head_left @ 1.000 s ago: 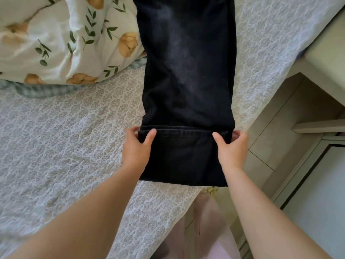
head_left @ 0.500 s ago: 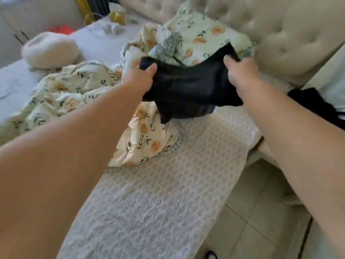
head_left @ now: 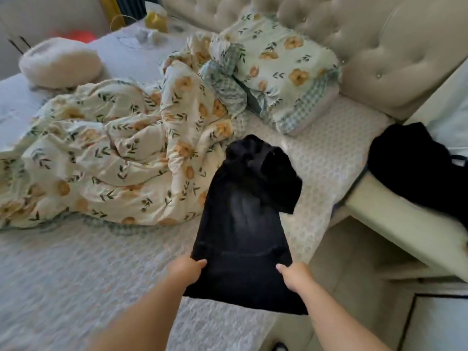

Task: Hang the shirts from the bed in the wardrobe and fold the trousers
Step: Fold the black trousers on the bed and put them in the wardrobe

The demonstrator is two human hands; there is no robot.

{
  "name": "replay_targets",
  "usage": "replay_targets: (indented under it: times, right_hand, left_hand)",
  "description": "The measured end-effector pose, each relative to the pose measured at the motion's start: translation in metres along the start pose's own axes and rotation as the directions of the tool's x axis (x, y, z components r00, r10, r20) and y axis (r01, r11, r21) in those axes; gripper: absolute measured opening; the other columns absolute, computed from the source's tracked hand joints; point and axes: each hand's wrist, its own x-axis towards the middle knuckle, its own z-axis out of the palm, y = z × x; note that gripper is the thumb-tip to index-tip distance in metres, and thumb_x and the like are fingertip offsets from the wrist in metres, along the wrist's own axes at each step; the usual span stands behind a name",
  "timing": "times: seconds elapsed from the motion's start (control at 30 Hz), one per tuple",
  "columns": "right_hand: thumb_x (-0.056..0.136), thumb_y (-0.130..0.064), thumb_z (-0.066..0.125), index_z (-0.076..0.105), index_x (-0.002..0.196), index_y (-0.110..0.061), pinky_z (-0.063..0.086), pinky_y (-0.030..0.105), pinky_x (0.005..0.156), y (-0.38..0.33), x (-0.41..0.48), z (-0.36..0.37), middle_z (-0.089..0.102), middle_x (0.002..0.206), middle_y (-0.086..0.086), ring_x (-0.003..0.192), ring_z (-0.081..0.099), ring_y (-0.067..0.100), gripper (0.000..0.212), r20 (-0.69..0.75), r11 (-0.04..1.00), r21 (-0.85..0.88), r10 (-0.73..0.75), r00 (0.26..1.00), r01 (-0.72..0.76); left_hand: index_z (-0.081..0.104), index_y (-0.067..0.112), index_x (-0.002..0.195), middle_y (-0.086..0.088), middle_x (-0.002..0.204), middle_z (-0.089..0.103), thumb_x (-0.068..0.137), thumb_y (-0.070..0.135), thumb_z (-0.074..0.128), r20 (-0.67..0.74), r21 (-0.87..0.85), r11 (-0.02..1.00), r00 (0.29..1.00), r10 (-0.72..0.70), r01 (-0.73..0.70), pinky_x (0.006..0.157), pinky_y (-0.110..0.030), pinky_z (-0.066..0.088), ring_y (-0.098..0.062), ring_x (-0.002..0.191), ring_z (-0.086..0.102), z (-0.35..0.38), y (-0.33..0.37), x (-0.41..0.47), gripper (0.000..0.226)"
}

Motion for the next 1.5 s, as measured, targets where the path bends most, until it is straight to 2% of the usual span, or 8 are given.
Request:
replay_targets:
  times: [0.17,0.3,0.5,0.63,0.73,1.07,1.23,1.5]
  right_hand:
    - [0.093,-0.035,0.055,0.046,0.132,0.003,0.040,0.033,0.098,-0.012,0.001,-0.024,0.049,0.135,0.020,0.122,0.049,0.033,0.056,0.021,0.993,0.121,-0.003,1.000,0.000]
    - [0.091,-0.034,0.058,0.047,0.131,0.005,0.039,0.037,0.101,-0.108,-0.026,-0.129,0.050,0.133,0.022,0.121,0.049,0.035,0.057,-0.287,0.890,0.340,-0.208,0.935,0.302]
    - [0.096,-0.038,0.045,0.053,0.123,-0.009,0.038,0.004,0.078,-0.145,-0.082,-0.163,0.056,0.104,-0.010,0.100,0.053,0.001,0.039,-0.834,0.425,0.231,-0.377,0.404,0.875]
    - [0.097,-0.037,0.047,0.049,0.129,-0.007,0.043,0.036,0.089,-0.066,-0.019,-0.047,0.057,0.121,0.007,0.118,0.050,0.030,0.044,-0.437,0.851,0.303,-0.276,0.856,0.429]
    - [0.096,-0.040,0.046,0.047,0.133,-0.006,0.041,0.040,0.099,-0.008,0.021,0.026,0.052,0.133,0.013,0.121,0.047,0.032,0.050,-0.227,0.954,0.194,-0.184,0.956,0.229]
    - [0.098,-0.039,0.039,0.057,0.113,-0.008,0.047,0.043,0.089,0.111,0.053,0.137,0.062,0.110,0.011,0.100,0.057,0.029,0.039,-0.112,0.978,0.201,-0.023,0.993,0.045]
    - [0.096,-0.039,0.045,0.057,0.116,-0.011,0.048,0.035,0.084,0.133,0.049,0.164,0.062,0.104,0.003,0.097,0.058,0.024,0.036,0.093,0.994,0.108,0.024,0.995,-0.034]
    - [0.090,-0.041,0.055,0.054,0.109,-0.021,0.035,0.014,0.063,0.087,0.080,0.124,0.054,0.085,-0.016,0.080,0.053,0.005,0.028,-0.368,0.873,0.450,-0.011,0.930,0.188]
  left_hand:
    - [0.054,0.000,0.122,-0.009,0.100,0.058,0.091,0.044,0.057,0.051,-0.178,0.984,0.999,-0.016,0.025,0.076,-0.031,0.045,-0.024,0.087,0.057,-0.009,0.019,-0.014,0.053]
    - [0.050,0.000,0.125,-0.012,0.107,0.057,0.089,0.043,0.059,-0.201,-0.471,0.860,0.973,0.111,-0.195,0.081,-0.034,0.043,-0.027,0.095,0.055,-0.098,0.098,-0.049,0.056]
    - [0.056,0.045,0.089,0.028,0.081,0.060,0.089,0.054,0.046,-0.792,-0.291,0.435,0.470,0.391,-0.852,0.063,-0.010,0.043,0.013,0.080,0.057,-0.160,0.121,-0.096,0.013]
    - [0.062,0.018,0.109,0.008,0.086,0.062,0.093,0.047,0.050,-0.509,-0.310,0.813,0.808,0.296,-0.493,0.064,-0.027,0.046,-0.016,0.085,0.061,-0.061,0.050,-0.016,0.034]
    - [0.064,0.015,0.109,0.002,0.080,0.062,0.093,0.045,0.052,-0.268,-0.340,0.911,0.952,0.146,-0.235,0.059,-0.030,0.048,-0.018,0.072,0.060,0.018,-0.008,0.032,0.036]
    - [0.060,0.023,0.117,0.013,0.088,0.062,0.094,0.049,0.046,-0.215,-0.349,0.921,0.971,0.103,-0.175,0.060,-0.024,0.044,-0.007,0.078,0.059,0.150,-0.108,0.065,0.038]
    - [0.055,0.020,0.114,0.009,0.085,0.060,0.095,0.053,0.041,-0.107,-0.081,0.996,0.994,0.029,-0.037,0.058,-0.028,0.045,-0.011,0.073,0.058,0.161,-0.136,0.067,0.041]
    - [0.054,0.023,0.122,0.017,0.101,0.058,0.096,0.049,0.041,-0.309,-0.284,0.923,0.936,0.167,-0.258,0.074,-0.027,0.042,-0.008,0.092,0.057,0.141,-0.080,0.084,0.039]
